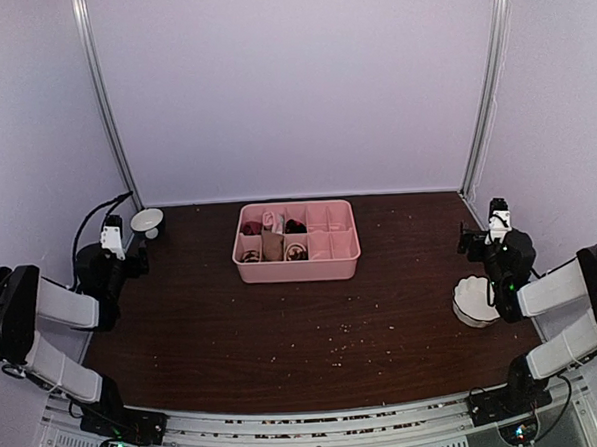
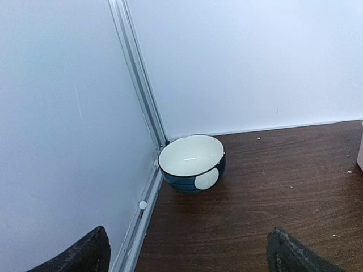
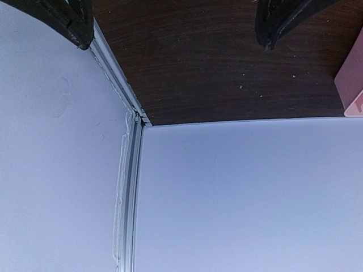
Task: Roll the socks
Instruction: Reset both arms
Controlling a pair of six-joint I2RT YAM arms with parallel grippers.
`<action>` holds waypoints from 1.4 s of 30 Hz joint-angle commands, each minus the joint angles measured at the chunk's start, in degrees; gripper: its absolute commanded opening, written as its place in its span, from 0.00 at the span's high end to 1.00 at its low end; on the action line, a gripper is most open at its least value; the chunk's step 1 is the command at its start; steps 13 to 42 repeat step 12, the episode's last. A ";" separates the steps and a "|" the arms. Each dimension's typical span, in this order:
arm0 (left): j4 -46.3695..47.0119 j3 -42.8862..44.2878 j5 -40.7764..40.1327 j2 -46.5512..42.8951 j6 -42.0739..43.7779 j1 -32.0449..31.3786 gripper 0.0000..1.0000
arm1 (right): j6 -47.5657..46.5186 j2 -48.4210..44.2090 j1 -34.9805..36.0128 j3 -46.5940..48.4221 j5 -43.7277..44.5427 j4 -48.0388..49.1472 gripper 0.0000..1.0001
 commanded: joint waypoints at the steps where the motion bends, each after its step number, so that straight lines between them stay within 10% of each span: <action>1: 1.01 -0.28 1.89 -0.17 -0.78 0.37 0.02 | 0.47 0.11 -0.27 0.22 -1.19 -0.87 0.00; 42: 0.96 -0.28 1.95 -0.13 -0.77 0.44 0.02 | 0.47 0.10 -0.27 0.25 -1.22 -0.97 0.00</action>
